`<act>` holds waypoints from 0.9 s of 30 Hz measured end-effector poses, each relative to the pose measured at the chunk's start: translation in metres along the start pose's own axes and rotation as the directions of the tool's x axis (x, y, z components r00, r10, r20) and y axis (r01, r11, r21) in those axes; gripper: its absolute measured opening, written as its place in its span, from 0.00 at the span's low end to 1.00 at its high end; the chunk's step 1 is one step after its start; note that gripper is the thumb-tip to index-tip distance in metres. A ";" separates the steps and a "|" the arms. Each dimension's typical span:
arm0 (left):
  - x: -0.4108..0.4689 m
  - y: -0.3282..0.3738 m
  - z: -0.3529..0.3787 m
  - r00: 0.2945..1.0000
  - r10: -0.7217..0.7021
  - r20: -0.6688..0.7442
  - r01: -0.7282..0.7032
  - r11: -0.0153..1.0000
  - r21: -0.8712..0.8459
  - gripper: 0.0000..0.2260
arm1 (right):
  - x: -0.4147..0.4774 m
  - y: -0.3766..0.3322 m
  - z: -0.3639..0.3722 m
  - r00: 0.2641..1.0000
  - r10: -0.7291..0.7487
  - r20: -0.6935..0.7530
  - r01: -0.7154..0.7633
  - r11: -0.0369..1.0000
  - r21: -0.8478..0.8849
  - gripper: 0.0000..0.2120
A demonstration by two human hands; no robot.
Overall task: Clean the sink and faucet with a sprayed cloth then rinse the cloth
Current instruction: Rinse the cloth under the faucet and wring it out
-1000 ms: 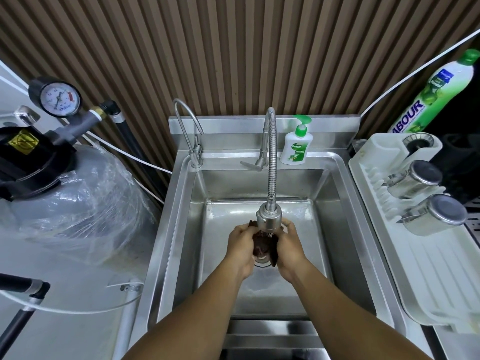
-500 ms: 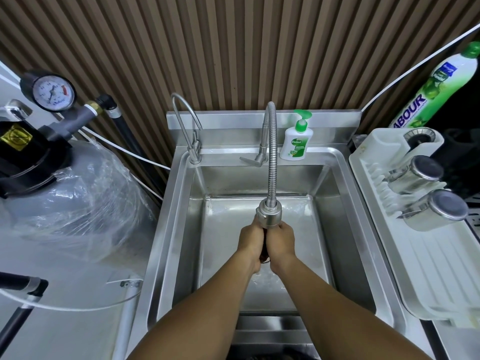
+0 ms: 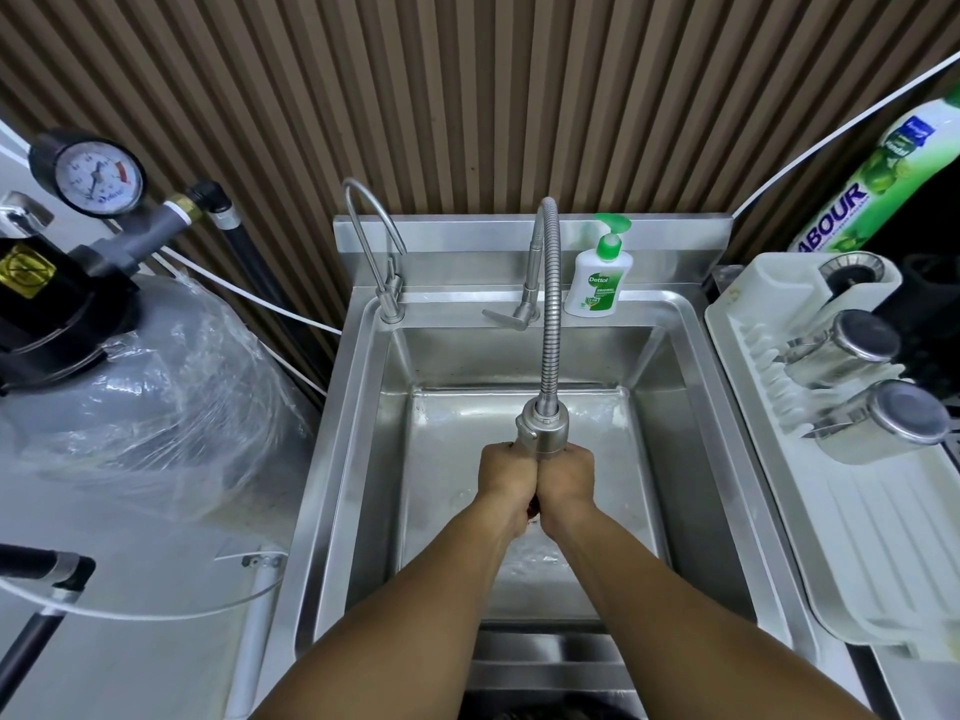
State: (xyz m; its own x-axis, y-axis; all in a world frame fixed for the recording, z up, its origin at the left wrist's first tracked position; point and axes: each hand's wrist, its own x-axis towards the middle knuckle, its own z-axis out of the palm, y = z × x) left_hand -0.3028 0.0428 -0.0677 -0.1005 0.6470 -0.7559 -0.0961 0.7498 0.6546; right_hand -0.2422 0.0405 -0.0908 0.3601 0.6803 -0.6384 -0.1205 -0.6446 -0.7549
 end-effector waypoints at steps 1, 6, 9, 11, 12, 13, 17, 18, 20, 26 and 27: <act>0.001 -0.001 -0.001 1.000 -0.010 -0.003 0.010 1.000 -0.004 0.06 | 0.001 0.001 -0.001 1.000 0.007 0.011 -0.007 1.000 -0.006 0.16; 0.000 0.000 -0.003 0.996 -0.070 0.056 0.077 0.988 -0.132 0.14 | -0.003 -0.007 -0.009 0.983 0.070 0.167 -0.080 0.995 0.053 0.10; -0.001 0.004 -0.009 0.988 -0.101 0.117 0.134 0.939 -0.317 0.22 | -0.006 -0.010 -0.017 0.958 0.095 0.269 -0.160 0.960 0.231 0.17; -0.002 0.004 -0.016 0.986 -0.106 0.130 0.148 0.917 -0.371 0.26 | -0.008 -0.008 -0.022 0.958 0.063 0.278 -0.145 0.947 0.286 0.23; -0.005 0.004 -0.020 0.982 -0.103 0.156 0.157 0.906 -0.393 0.29 | -0.009 -0.006 -0.025 0.958 0.051 0.283 -0.141 0.942 0.305 0.25; -0.006 0.001 -0.025 0.977 -0.103 0.186 0.173 0.893 -0.416 0.32 | -0.009 -0.001 -0.028 0.953 0.046 0.301 -0.154 0.926 0.344 0.26; -0.006 -0.015 -0.042 0.959 -0.107 0.261 0.220 0.864 -0.452 0.41 | -0.015 0.015 -0.044 0.928 0.025 0.372 -0.209 0.862 0.462 0.24; -0.005 -0.019 -0.045 0.957 -0.107 0.270 0.223 0.867 -0.446 0.41 | -0.016 0.019 -0.047 0.921 0.019 0.388 -0.217 0.853 0.474 0.25; -0.003 -0.022 -0.049 0.955 -0.105 0.279 0.222 0.874 -0.431 0.39 | -0.016 0.021 -0.051 0.914 0.007 0.406 -0.217 0.854 0.473 0.26; -0.006 -0.011 -0.033 0.980 0.034 0.197 0.011 0.975 -0.223 0.17 | -0.023 0.007 -0.040 0.934 -0.087 0.347 -0.070 0.906 0.417 0.12; -0.007 -0.007 -0.030 0.983 0.043 0.178 -0.003 0.976 -0.218 0.15 | -0.023 0.002 -0.036 0.945 -0.105 0.309 -0.024 0.922 0.388 0.10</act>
State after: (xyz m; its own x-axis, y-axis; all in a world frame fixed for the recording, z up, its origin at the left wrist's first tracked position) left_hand -0.3307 0.0289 -0.0664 0.0730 0.6927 -0.7175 -0.3094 0.6997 0.6440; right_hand -0.2172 0.0104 -0.0723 0.0670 0.8186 -0.5705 -0.4783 -0.4754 -0.7384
